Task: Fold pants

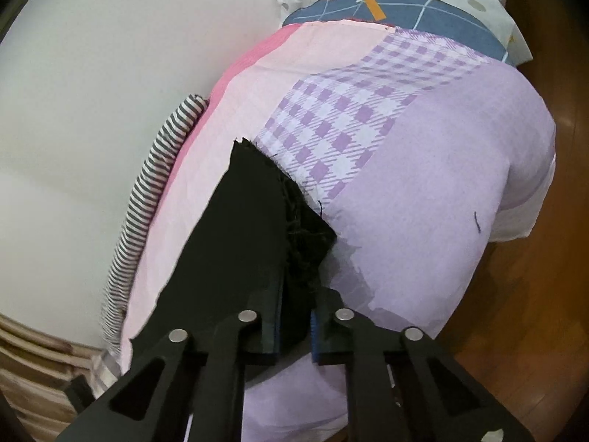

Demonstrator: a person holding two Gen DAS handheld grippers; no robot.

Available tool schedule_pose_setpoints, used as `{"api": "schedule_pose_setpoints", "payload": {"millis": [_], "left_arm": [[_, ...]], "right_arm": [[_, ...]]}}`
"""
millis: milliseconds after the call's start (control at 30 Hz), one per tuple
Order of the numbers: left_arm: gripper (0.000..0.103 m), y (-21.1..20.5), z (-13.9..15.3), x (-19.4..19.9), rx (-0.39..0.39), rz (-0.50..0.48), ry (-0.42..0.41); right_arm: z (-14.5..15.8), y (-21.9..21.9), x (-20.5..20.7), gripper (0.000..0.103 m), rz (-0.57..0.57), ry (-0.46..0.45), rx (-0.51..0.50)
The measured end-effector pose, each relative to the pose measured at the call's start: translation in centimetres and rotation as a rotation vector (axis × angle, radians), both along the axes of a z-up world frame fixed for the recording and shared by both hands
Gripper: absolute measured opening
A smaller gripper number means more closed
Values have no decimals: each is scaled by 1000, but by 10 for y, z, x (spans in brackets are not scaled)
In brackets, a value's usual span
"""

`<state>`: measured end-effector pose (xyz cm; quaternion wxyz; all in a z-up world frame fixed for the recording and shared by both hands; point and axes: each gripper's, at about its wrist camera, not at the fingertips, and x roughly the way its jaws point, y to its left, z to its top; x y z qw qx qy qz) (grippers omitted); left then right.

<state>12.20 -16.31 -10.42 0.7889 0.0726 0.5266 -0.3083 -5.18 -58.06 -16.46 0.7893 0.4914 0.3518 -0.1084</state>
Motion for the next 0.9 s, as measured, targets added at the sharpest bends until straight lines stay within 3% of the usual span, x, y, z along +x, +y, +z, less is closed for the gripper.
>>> {"api": "schedule_pose_setpoints", "payload": {"millis": [233, 367, 667, 900], "left_arm": [[53, 2, -8, 8, 4, 23, 11], [53, 22, 3, 14, -64, 70, 25], [53, 117, 39, 24, -196, 260, 3], [54, 181, 40, 20, -234, 390, -1]], "right_arm": [[40, 26, 17, 8, 83, -89, 2], [69, 63, 47, 7, 193, -129, -19], [100, 186, 135, 7, 498, -183, -1], [85, 311, 175, 8, 781, -129, 9]]}}
